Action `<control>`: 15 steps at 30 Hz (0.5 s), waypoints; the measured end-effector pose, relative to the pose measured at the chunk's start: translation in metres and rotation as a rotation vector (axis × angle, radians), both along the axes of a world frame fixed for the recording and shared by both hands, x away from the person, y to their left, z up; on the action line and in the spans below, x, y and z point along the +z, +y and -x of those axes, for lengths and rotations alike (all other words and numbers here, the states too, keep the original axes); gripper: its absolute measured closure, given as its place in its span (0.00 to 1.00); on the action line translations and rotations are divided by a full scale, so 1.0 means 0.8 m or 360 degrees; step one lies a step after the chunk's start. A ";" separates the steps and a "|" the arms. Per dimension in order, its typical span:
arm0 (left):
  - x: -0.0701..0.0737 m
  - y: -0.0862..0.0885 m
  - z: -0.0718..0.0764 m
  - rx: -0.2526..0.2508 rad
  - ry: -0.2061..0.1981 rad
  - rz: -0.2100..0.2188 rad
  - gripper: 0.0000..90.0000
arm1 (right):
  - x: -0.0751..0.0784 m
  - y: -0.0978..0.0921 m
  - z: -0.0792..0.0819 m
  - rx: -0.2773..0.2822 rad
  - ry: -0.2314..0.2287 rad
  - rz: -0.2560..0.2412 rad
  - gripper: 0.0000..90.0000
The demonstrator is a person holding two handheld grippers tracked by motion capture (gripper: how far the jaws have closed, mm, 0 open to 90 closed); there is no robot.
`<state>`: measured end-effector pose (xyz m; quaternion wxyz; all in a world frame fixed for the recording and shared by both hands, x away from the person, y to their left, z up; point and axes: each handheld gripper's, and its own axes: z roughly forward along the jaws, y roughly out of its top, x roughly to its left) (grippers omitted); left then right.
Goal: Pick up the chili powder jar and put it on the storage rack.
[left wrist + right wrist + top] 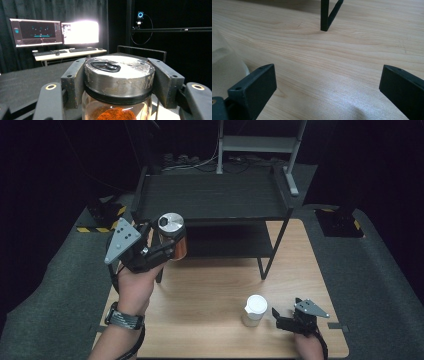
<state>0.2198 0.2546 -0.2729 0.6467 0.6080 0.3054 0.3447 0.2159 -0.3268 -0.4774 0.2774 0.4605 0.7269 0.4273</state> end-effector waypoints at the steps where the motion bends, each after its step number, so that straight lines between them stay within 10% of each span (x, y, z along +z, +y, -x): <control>1: 0.004 -0.001 -0.003 0.0000 -0.0008 0.0009 0.39 | 0.000 0.000 0.000 0.0001 -0.0002 0.0002 0.00; 15: 0.028 -0.005 -0.024 0.0021 -0.0058 0.0033 0.39 | 0.000 -0.001 0.000 0.0000 -0.0004 -0.0002 0.00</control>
